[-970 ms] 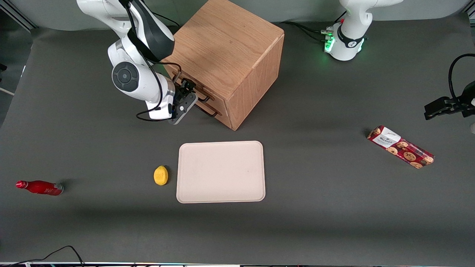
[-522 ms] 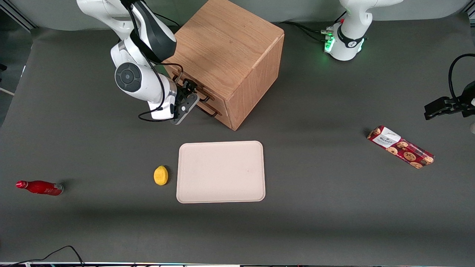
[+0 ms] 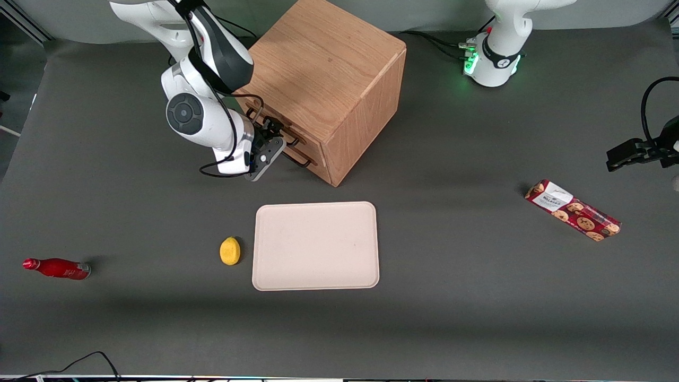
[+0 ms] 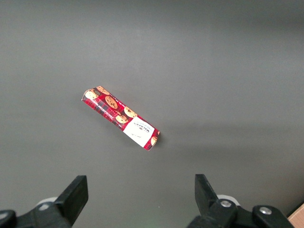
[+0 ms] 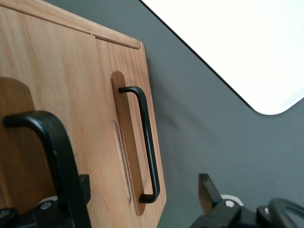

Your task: Open upper drawer

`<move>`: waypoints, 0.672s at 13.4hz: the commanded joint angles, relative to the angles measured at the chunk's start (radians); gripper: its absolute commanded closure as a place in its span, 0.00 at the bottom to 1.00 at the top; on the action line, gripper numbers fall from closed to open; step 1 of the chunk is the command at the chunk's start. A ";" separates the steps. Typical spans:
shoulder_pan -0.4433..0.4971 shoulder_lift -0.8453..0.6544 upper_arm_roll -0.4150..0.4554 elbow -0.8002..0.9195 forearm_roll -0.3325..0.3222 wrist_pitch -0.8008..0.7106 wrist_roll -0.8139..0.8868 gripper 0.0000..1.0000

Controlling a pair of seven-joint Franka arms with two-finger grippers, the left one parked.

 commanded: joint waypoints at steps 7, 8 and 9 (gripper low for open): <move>0.004 0.041 -0.019 0.003 -0.038 0.059 -0.026 0.00; 0.002 0.046 -0.025 0.005 -0.041 0.062 -0.027 0.00; 0.002 0.048 -0.037 0.011 -0.060 0.065 -0.027 0.00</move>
